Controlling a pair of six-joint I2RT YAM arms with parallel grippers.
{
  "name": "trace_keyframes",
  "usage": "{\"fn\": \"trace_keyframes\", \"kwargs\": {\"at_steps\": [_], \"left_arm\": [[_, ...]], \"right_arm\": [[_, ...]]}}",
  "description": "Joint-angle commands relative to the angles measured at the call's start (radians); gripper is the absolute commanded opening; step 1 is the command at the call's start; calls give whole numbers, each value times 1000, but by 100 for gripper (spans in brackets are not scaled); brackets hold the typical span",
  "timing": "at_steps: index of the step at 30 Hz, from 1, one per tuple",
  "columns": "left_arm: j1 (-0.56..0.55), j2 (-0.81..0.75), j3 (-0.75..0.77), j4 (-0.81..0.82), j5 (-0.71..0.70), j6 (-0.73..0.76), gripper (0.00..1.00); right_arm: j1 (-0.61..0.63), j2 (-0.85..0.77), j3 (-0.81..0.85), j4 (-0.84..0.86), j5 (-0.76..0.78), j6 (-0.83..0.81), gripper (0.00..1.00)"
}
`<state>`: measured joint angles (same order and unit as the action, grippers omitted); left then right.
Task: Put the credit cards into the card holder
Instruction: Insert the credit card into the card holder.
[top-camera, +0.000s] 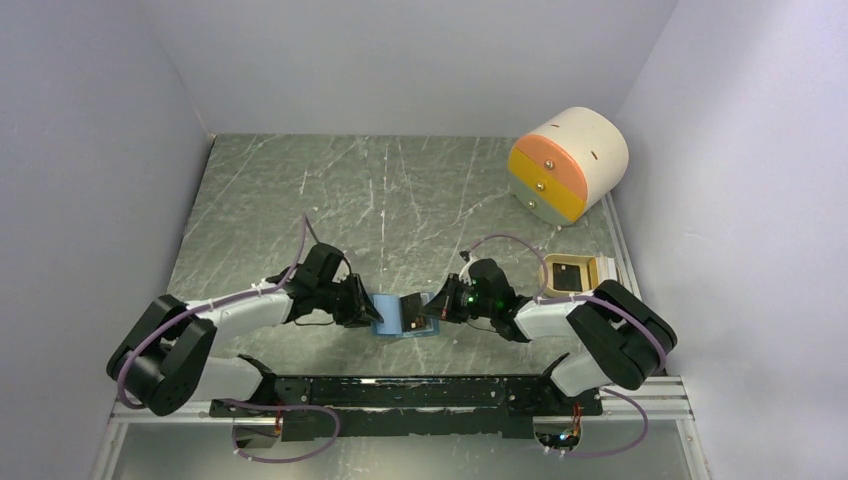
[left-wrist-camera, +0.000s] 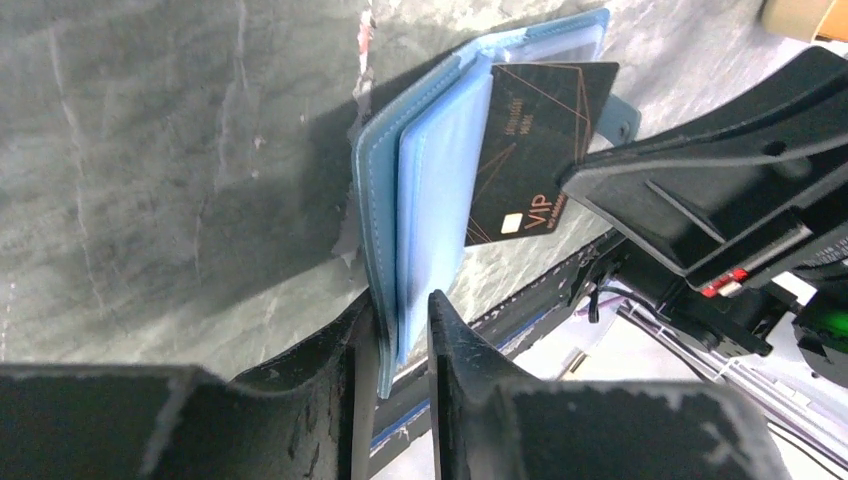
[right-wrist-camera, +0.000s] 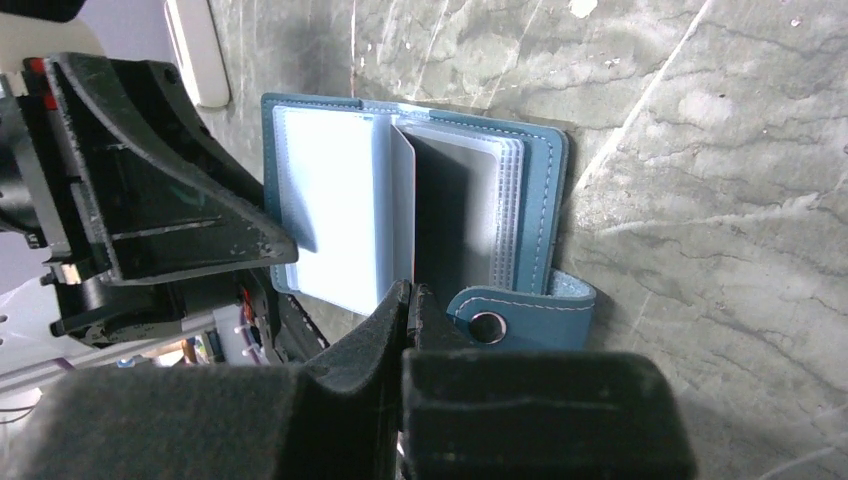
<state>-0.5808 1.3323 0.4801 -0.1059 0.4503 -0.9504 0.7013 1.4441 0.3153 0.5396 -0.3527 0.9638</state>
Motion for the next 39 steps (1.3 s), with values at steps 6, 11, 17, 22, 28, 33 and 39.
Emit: {"fn": "trace_keyframes", "kwargs": {"at_steps": [6,11,17,22,28,33,39], "left_arm": [[-6,-123,-36,-38,20,-18,31],[-3,-134,-57,-39,25,-22,18],[-1,-133,-92,-2,20,-31,9],[-1,-52,-115,107,49,-43,9],[-2,17,-96,146,37,-37,9],[-2,42,-81,140,23,-24,9],[-1,55,-81,145,19,-23,9]], "right_arm": [[-8,41,-16,31,-6,-14,0],[-11,48,-21,39,-8,-13,0],[-23,33,-17,23,-16,-23,0],[-34,0,-28,44,-44,-16,0],[-39,-24,-46,74,-66,-1,0],[-42,0,-55,113,-91,7,0],[-41,1,-61,132,-92,7,0]]}}
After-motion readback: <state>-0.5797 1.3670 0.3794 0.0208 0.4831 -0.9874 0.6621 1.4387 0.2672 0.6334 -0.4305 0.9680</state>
